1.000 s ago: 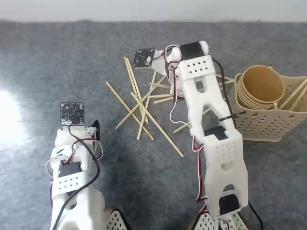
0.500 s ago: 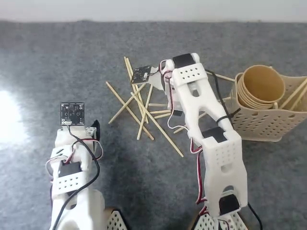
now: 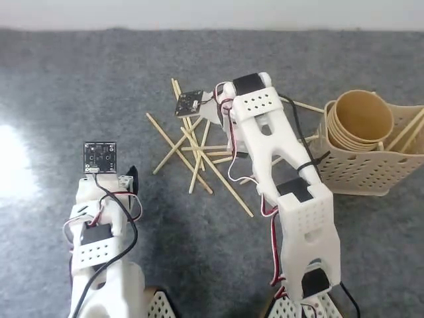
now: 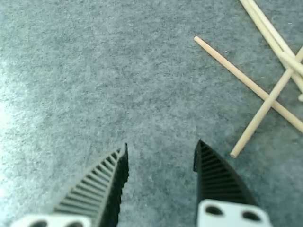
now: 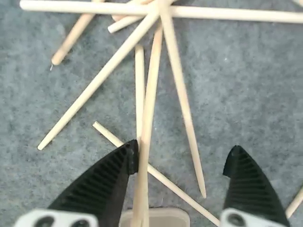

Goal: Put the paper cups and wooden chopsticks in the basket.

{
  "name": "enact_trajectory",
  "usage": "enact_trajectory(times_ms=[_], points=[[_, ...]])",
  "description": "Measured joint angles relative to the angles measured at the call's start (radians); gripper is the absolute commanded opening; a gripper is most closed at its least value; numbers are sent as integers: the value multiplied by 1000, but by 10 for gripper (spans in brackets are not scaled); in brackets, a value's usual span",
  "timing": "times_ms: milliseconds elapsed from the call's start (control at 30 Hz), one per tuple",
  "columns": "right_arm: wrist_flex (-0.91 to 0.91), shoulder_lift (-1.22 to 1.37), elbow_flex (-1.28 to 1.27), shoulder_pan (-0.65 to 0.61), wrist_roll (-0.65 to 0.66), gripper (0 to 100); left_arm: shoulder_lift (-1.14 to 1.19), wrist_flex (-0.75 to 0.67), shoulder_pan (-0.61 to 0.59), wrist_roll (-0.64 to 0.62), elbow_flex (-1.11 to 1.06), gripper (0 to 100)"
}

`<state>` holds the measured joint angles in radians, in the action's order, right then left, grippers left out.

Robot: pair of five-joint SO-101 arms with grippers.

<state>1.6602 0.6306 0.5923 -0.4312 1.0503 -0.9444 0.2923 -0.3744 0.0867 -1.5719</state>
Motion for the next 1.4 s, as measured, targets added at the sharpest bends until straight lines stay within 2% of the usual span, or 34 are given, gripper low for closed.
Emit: enact_trajectory(times_ms=[533,767,833,900,1200,1400], points=[[-2,34,-5,31,44,274,0,0,0,2,0,214],[-3,51,-6,38,64,0,0,0,0,2,0,214],[-3,51,-6,40,71,30,0,0,0,2,0,214],[-3,51,-6,37,72,5,0,0,0,2,0,214],[-3,51,2,37,72,7,0,0,0,2,0,214],[41,-9,143,31,29,7,0,0,0,2,0,214]])
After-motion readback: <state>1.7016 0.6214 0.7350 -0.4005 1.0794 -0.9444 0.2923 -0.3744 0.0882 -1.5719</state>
